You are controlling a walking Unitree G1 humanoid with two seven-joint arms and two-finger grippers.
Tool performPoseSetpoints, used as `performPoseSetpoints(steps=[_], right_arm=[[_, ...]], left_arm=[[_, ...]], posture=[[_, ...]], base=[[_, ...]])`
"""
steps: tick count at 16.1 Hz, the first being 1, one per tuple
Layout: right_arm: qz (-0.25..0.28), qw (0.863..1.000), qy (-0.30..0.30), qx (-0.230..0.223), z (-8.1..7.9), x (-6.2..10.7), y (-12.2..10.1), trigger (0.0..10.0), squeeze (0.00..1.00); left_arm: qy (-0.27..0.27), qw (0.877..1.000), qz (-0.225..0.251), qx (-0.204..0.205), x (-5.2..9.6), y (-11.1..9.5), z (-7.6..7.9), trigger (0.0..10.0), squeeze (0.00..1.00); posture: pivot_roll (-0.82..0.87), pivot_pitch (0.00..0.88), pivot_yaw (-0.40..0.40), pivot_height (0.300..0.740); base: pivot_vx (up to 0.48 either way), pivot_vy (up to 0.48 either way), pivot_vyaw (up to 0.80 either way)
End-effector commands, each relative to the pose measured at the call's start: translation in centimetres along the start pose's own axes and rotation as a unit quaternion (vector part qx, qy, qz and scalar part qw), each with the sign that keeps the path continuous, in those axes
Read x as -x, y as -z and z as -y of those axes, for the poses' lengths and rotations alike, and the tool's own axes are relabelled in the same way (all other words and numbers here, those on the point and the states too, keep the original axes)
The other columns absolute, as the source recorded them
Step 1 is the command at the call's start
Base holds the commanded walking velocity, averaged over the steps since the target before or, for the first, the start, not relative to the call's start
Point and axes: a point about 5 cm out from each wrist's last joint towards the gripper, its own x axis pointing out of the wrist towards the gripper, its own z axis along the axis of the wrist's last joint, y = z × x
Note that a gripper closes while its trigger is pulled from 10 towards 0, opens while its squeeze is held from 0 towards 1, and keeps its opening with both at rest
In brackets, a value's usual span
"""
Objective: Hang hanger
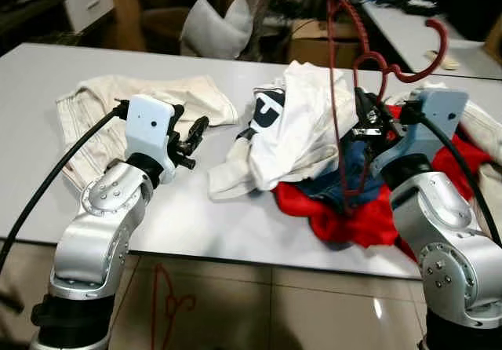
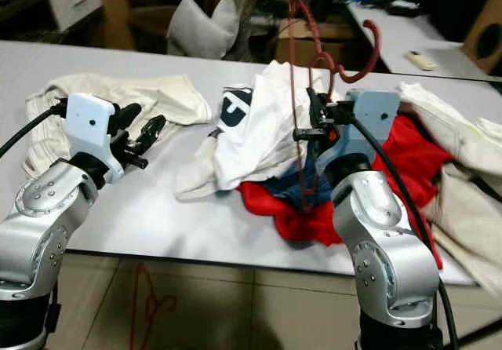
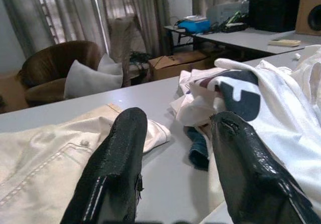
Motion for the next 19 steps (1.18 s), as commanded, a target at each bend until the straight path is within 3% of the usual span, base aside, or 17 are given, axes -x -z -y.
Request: performPoseSetpoints(steps=[1,3,6,8,11,19], right_arm=[[0.008,1.0,-0.006,0.001,-0.2,-0.1,-0.2,10.0,0.0],[0.015,0.999,0.005,0.038,-0.1,-0.6,0.1,10.0,0.0],[0.029,0.999,0.016,0.008,0.1,-0.8,0.3,10.0,0.0],[0.029,0.998,0.054,0.009,1.0,-0.6,0.4,10.0,0.0],[0.019,0.997,0.07,0.021,1.6,-0.6,1.0,10.0,0.0],[-0.028,0.997,0.075,-0.003,1.7,-0.2,3.2,10.0,0.0]], left_arm=[[-0.01,1.0,-0.005,-0.005,0.1,0.2,-0.3,10.0,0.0],[-0.022,1.0,-0.009,-0.01,0.3,0.3,-0.7,10.0,0.0],[-0.024,1.0,-0.008,-0.016,0.2,0.1,-1.0,10.0,0.0],[-0.024,1.0,-0.006,-0.018,0.1,0.1,-0.9,10.0,0.0],[-0.021,1.0,-0.003,-0.016,-0.1,0.1,-0.5,10.0,0.0],[-0.023,1.0,-0.002,-0.008,-0.2,0.3,-0.4,10.0,0.0]], posture=[[-0.1,0.0,-0.027,0.74],[-0.08,0.0,-0.032,0.74],[-0.07,0.0,-0.037,0.74],[-0.08,0.0,-0.04,0.74],[-0.08,0.0,-0.038,0.74],[-0.09,0.0,-0.034,0.74]], base=[[0.0,0.386,0.0],[0.0,0.386,0.0],[0.0,0.387,0.0],[0.0,0.382,0.0],[0.0,0.381,0.0],[0.0,0.323,0.0]])
